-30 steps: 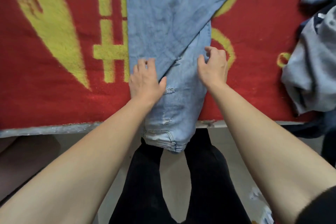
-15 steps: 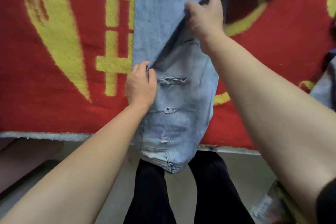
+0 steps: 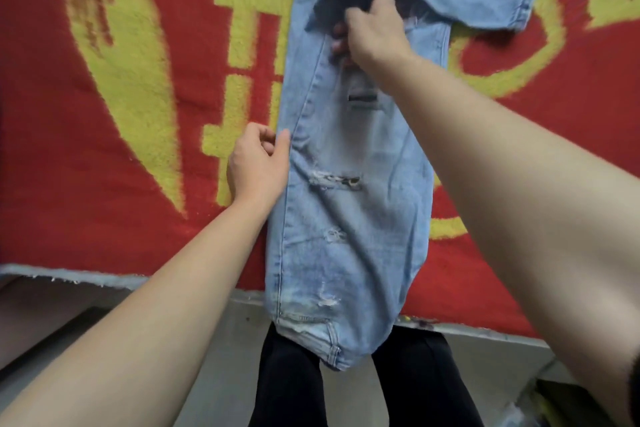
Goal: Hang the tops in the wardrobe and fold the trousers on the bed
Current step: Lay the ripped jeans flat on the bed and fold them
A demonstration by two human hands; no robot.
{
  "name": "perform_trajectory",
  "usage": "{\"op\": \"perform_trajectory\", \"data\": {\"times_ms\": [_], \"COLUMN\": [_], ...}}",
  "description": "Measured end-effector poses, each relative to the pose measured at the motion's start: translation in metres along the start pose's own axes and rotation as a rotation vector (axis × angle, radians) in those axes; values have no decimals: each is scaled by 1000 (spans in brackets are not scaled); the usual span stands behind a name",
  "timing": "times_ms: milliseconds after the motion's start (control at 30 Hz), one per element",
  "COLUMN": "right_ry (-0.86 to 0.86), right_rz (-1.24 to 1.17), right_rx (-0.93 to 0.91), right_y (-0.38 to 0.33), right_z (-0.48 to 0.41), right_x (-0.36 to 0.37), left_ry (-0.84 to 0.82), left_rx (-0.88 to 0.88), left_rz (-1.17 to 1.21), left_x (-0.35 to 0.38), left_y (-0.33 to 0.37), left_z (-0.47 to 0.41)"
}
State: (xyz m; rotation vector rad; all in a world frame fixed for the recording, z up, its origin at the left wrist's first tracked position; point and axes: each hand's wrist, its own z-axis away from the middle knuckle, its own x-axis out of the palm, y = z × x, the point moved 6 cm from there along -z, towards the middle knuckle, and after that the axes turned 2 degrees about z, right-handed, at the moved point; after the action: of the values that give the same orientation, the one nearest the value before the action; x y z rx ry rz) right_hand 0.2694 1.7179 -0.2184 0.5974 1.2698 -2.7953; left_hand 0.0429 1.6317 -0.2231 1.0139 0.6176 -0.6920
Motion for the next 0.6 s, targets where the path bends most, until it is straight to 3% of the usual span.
{"op": "perform_trajectory", "data": {"times_ms": [133,233,300,400,500,600], "right_ry": [301,392,365,297,424,548], "right_rz": [444,671,800,830,837,838], "right_rx": [-81,-112,-103,-100,-199,-352], "right_y": [-11,-15,-15,-19,-32,-44], "right_z": [-4,-7,-13,-27,-30,-36], "right_x": [-41,-50,-51,-56,-66,-70], "left_ry": [58,57,34,-40,-68,17], "left_rx": [163,331,482,566,658,735], "left_rz": [-141,-300,-441,-524,-575,-538], "left_x": [7,25,38,46,47,49], "left_y": [51,103,132,144,131,125], "left_z": [-31,-65,-90,-135,-156,-156]}}
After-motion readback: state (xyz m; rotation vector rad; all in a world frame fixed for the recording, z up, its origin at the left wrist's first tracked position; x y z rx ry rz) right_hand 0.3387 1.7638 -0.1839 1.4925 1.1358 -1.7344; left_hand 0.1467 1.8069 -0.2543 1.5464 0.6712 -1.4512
